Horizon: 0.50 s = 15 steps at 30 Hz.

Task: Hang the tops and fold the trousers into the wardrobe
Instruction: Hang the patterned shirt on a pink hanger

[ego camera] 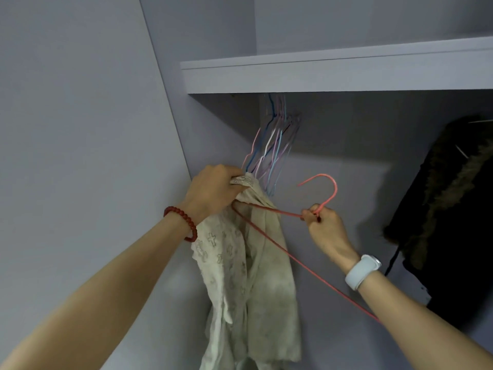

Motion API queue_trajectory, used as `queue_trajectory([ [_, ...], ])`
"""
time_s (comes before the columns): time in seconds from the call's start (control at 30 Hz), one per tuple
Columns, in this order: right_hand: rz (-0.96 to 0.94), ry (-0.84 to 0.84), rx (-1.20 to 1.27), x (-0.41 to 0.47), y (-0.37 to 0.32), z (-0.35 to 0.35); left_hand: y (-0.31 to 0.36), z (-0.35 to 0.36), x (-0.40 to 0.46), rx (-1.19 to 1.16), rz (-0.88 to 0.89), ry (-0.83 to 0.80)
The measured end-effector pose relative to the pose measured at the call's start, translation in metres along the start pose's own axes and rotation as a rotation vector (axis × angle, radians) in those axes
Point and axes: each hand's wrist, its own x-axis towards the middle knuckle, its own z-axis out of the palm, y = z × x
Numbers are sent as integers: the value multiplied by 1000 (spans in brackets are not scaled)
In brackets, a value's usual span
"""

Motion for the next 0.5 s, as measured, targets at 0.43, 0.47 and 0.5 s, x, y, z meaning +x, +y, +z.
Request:
queue_trajectory([
  [0.43,-48,14,517,-13,-3,13,3,68,-78,341,300,89],
  [0.47,-83,8,485,-17,-4,12,1,69,-75,367,305,173],
  [0.5,-121,2,449,-21,-6,12,2,69,-70,382,303,202],
])
